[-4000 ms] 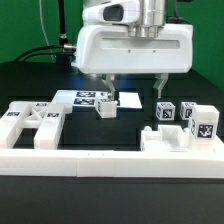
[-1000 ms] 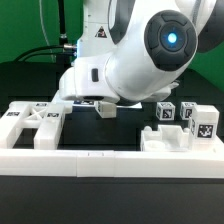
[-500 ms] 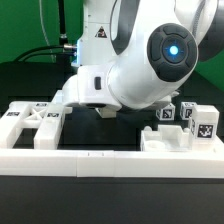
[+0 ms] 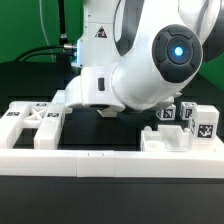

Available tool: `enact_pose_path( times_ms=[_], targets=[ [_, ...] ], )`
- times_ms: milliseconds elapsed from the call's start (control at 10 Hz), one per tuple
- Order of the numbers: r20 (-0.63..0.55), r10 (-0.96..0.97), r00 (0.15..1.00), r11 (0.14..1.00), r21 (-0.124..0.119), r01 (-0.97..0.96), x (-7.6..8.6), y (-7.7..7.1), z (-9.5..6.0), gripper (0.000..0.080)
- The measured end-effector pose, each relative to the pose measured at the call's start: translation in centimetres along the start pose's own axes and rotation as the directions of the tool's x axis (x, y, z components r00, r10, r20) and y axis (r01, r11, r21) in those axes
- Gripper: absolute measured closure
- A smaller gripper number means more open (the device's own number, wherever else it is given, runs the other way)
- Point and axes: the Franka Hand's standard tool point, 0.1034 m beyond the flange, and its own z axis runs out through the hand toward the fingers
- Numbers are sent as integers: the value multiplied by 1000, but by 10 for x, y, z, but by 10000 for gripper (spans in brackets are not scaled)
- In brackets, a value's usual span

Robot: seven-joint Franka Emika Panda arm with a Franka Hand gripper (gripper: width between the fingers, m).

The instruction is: Assemble chair

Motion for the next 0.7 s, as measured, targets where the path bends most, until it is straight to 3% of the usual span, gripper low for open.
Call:
enact_pose_path(
  times_ms=[100, 300, 400, 600, 700],
  targets=[
    [-3, 0, 1000, 1000, -1, 0, 0, 0, -5, 514],
    [-7, 7, 1000, 1000, 4, -7, -9, 6, -32, 514],
    [-15, -10, 1000, 1000, -13, 9, -13, 11, -47, 514],
    [-28, -61, 998, 998, -27, 60, -17, 17, -59, 514],
    [-9, -57, 998, 998, -20, 57, -25, 19, -67, 512]
  ],
)
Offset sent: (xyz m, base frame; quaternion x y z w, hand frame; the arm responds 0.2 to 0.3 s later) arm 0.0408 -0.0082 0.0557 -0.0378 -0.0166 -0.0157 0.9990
